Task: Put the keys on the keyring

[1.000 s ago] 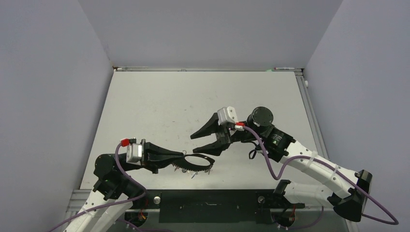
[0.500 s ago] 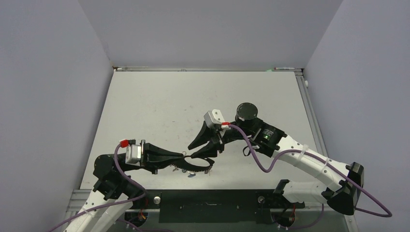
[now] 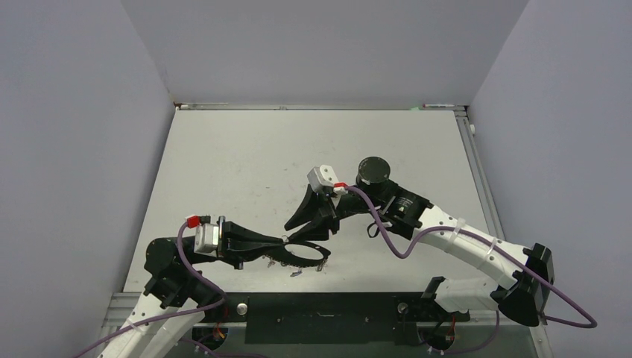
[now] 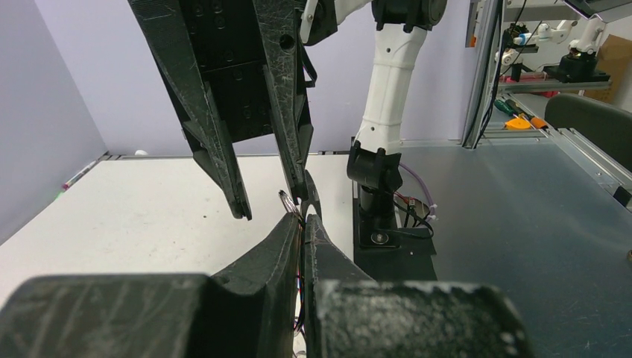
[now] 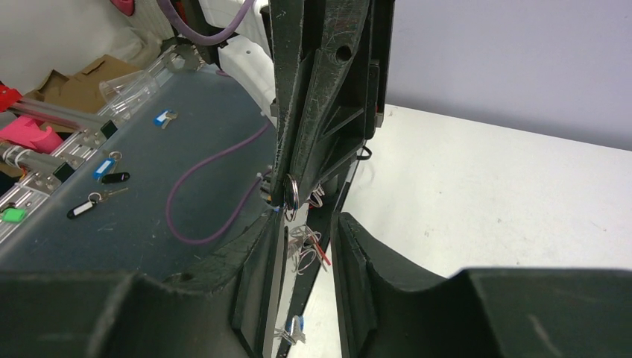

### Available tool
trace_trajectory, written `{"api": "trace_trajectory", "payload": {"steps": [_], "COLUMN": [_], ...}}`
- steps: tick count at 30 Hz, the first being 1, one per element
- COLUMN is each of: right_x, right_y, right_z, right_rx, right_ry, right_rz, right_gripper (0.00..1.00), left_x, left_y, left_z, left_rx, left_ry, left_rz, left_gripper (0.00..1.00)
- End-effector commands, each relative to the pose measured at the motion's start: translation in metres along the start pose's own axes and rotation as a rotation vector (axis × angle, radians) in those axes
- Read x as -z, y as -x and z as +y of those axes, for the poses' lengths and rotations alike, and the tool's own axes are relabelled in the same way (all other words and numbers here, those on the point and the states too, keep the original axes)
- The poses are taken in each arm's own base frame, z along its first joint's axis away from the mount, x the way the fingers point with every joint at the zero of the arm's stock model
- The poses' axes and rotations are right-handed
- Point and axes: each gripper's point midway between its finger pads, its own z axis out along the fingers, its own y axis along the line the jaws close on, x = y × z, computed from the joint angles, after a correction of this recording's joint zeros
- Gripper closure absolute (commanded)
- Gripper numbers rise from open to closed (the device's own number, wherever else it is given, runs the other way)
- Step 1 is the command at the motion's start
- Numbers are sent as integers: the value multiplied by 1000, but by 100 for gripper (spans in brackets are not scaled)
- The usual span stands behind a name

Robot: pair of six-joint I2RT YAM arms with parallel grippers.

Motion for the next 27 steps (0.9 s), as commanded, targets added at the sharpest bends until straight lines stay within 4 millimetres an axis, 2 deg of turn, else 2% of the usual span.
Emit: {"api": "trace_trajectory", "payload": {"steps": [1, 9, 16, 22, 25, 27], "right_x": [-6, -9, -13, -8, 0, 5], "right_y": [27, 25, 18, 17, 18, 17], "right_z": [4, 7, 14, 13, 9, 4], "right_rx": [82, 79, 84, 117, 145, 160], "right_ry": [30, 44, 81, 48, -9, -49], "right_rz": [-54, -51, -29, -3, 51, 94], "right_gripper": [70, 75, 93, 95, 95, 95], "left_x": [-2, -1, -2, -1, 0, 1], "left_y": [15, 16, 16, 14, 12, 9], "left_z": [-4, -4, -3, -2, 1, 6], "left_rx": [-45, -49, -50, -55, -58, -61], "left_ry": [-21, -18, -14, -7, 14, 43], "left_rz": [-40, -42, -39, -32, -18, 2], "left_gripper": [100, 100, 100, 99, 74, 62]}}
